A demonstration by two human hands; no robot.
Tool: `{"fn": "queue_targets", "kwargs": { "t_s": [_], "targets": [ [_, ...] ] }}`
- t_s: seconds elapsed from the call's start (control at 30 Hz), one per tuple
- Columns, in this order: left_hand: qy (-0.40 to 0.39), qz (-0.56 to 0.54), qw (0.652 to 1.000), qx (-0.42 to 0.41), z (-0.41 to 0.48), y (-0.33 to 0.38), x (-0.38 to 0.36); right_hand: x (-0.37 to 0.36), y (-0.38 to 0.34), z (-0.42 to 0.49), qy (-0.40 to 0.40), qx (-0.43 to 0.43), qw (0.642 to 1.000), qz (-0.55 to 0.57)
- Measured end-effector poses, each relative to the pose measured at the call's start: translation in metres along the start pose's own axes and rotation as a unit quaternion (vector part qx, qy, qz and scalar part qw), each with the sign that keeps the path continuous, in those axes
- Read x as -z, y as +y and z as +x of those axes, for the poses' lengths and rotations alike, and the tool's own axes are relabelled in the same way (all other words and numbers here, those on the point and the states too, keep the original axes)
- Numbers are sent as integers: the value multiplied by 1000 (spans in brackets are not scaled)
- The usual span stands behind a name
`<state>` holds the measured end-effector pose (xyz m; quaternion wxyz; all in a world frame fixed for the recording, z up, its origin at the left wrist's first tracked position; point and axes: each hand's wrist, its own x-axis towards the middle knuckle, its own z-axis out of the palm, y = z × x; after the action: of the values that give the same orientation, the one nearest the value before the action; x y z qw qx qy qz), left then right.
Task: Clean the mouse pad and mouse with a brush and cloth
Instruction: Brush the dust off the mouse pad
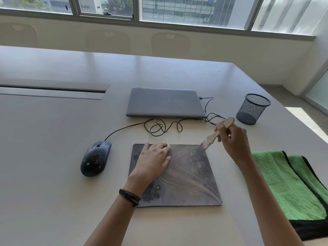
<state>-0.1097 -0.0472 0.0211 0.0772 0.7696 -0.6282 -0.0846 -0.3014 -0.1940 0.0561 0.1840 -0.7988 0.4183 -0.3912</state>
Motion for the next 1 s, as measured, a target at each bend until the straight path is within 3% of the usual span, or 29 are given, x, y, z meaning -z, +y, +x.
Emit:
{"fn": "queue_targets", "kwargs": {
  "t_s": [0.17, 0.33, 0.5, 0.7, 0.87, 1.0],
  "targets": [
    [-2, 17, 1000, 0, -1, 2, 0, 2, 5, -5, -32, -3, 999, -43],
    [-2, 22, 1000, 2, 0, 3, 1, 5, 4, -6, -5, -4, 1000, 10],
    [0, 19, 1000, 2, -1, 3, 0, 4, 3, -9, -39, -8, 999, -25],
    [-3, 18, 1000, 3, 0, 2, -1, 3, 0, -8, -17, -25, 999, 12],
    [-2, 15, 1000, 2, 1, 1, -2, -1, -2, -10, -81, -1, 997, 1],
    [-1, 18, 1000, 2, 1, 2, -2, 4, 0, -9, -89, -2, 996, -15]
  ]
}}
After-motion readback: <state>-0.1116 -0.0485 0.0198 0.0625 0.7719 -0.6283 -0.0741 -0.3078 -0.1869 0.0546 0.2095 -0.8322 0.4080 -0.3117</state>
